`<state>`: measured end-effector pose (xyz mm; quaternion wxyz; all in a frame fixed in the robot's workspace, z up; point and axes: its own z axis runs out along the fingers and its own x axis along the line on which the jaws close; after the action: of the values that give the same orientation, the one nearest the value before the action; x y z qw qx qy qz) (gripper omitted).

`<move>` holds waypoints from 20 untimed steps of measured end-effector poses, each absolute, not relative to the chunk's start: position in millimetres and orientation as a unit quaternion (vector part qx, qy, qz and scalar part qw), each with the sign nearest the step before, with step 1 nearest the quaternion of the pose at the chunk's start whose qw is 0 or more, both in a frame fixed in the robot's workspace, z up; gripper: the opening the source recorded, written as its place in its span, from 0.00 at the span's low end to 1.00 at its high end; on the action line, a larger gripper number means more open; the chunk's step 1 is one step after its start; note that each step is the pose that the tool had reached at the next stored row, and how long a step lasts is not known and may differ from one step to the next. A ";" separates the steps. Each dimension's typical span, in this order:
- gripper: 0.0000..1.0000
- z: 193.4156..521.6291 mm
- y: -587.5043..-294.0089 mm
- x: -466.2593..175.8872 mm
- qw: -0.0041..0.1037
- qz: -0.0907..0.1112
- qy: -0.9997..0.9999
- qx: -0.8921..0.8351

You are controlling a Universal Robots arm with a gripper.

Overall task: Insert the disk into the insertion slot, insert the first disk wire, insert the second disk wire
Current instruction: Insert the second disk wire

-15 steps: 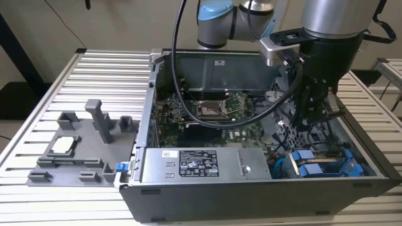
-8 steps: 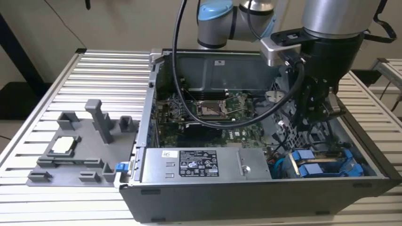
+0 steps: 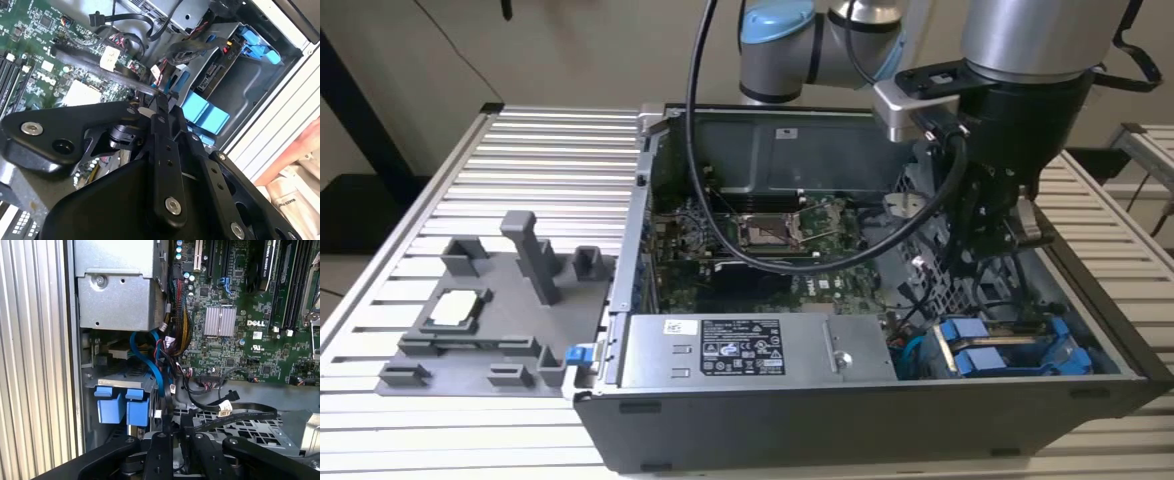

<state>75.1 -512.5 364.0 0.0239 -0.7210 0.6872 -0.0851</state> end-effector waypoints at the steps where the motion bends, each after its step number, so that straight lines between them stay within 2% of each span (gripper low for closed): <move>1: 0.21 363.9 -512.5 75.2 0.024 -0.085 0.687 -0.721; 2: 0.16 363.9 -512.7 75.3 0.024 -0.085 0.687 -0.721; 9: 0.16 363.9 -518.8 80.4 0.023 -0.084 0.687 -0.721; 20: 0.16 363.9 -546.8 93.3 0.020 -0.081 0.687 -0.721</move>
<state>93.3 -546.8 363.9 0.0204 -0.7214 0.6874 -0.0813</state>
